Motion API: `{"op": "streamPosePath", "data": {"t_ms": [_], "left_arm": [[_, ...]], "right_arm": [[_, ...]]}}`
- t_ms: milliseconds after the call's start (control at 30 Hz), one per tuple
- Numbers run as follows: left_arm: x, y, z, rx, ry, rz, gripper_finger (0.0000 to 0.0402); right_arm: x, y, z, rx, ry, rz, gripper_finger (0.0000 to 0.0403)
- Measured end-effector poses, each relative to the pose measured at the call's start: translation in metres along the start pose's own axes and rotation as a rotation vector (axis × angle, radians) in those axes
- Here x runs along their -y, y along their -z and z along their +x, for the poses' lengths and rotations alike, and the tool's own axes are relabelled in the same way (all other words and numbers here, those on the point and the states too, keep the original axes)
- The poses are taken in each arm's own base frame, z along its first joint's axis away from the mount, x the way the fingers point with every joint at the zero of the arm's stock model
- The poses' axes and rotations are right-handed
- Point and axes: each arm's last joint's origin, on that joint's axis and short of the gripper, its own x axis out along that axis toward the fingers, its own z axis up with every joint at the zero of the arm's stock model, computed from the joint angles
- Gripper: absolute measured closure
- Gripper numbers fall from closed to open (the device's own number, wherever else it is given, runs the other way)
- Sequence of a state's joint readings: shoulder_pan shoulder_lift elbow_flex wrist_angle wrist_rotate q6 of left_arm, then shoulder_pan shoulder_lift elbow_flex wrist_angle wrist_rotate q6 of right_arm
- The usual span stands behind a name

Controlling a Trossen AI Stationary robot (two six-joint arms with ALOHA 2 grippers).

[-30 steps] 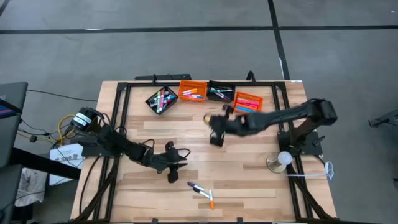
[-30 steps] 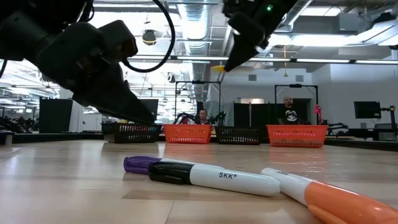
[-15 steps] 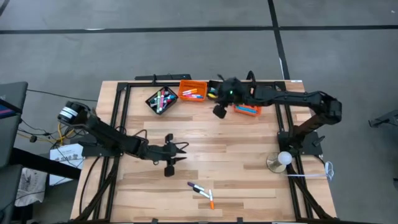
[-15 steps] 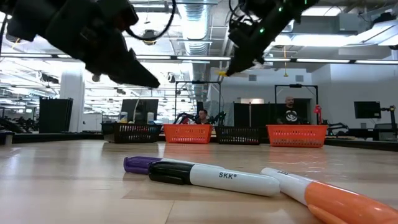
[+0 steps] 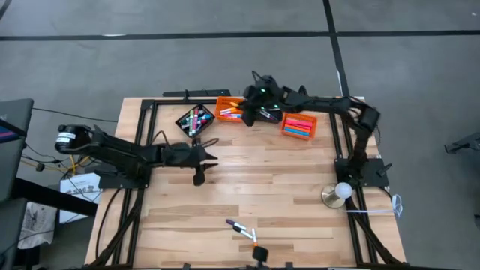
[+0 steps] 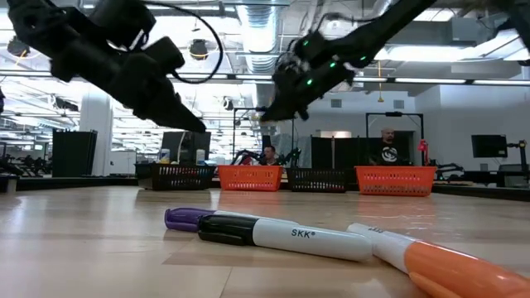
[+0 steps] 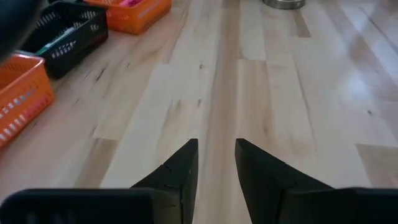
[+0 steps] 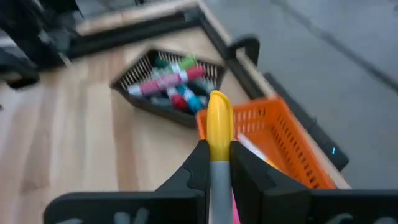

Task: Pick & Place Markers
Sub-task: Put the small yellow highlighter into the left orange bin, then put the small purple highlighter into the left orange bin

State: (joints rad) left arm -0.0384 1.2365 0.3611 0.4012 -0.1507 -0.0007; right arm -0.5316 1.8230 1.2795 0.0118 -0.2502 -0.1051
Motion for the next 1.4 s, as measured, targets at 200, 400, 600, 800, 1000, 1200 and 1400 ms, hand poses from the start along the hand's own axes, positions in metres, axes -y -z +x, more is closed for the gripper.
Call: {"op": "streamPosePath", "data": {"t_ms": [200,400,600,800,1000,1200,1400], "left_arm": [[-0.022,0.003,0.004,-0.026,-0.002,0.005,0.0296],[-0.026,0.005,0.005,-0.034,-0.004,0.042,0.0296],[-0.026,0.005,0.005,-0.037,0.007,0.067,0.0296],[-0.026,0.005,0.005,-0.036,0.007,0.075,0.0296],[-0.026,0.004,0.005,-0.023,0.004,0.059,0.0296],[-0.021,0.003,0.005,-0.02,0.024,-0.005,0.0296],[-0.001,0.001,0.003,-0.004,0.098,-0.039,0.0296]], "right_arm": [[0.028,-0.008,0.047,-0.101,0.002,-0.009,0.0372],[0.049,-0.005,0.078,-0.218,0.028,-0.002,0.0368],[0.055,0.005,0.093,-0.331,0.006,-0.009,0.031],[0.044,-0.003,0.088,-0.331,-0.012,-0.032,0.0226],[0.022,-0.026,0.067,-0.32,-0.055,-0.076,0.018],[-0.021,-0.056,0.04,-0.28,-0.092,-0.127,0.0171],[-0.08,-0.047,0.02,-0.317,-0.038,-0.208,0.017]]}}
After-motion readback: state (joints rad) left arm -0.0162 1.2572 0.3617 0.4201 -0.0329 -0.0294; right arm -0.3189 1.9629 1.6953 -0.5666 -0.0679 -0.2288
